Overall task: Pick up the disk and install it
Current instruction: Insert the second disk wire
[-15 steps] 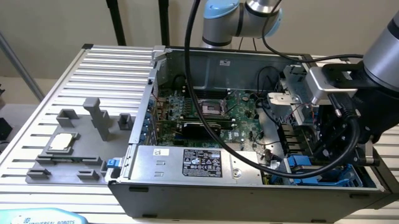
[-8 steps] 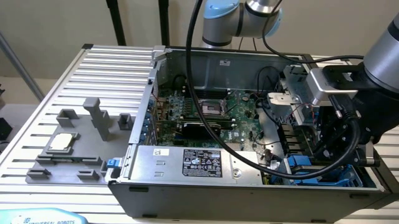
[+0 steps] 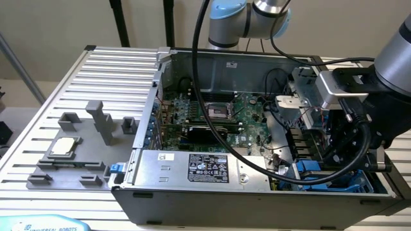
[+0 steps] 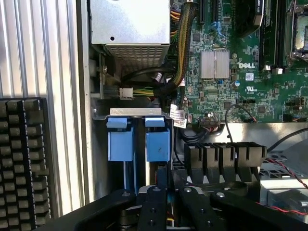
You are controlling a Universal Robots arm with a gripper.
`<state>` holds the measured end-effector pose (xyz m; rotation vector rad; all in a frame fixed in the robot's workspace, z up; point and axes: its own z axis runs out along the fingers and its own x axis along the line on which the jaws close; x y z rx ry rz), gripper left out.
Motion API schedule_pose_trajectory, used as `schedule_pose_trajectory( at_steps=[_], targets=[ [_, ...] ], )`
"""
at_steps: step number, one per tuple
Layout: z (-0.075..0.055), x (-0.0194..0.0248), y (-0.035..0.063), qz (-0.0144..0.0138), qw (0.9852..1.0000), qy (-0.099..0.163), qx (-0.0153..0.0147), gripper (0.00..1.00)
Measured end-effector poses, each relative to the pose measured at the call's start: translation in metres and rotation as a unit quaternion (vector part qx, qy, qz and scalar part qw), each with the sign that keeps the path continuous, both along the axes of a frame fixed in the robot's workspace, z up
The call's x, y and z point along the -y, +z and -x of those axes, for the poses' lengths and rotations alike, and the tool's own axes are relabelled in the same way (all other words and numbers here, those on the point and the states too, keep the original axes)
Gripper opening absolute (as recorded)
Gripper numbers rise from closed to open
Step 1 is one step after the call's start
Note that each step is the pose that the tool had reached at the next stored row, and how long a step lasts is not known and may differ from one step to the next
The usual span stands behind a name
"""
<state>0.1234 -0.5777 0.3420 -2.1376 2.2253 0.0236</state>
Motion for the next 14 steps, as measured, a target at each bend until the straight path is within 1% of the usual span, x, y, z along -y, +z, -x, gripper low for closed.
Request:
schedule_pose_trajectory(
  at_steps=[10, 14],
  targets=[
    [-0.0001, -0.0005, 0.001, -0.0006, 1.0, 0.0, 0.0001, 0.16],
    [0.0, -0.0012, 0.002, -0.0002, 1.0, 0.0, 0.0, 0.16]
  ],
)
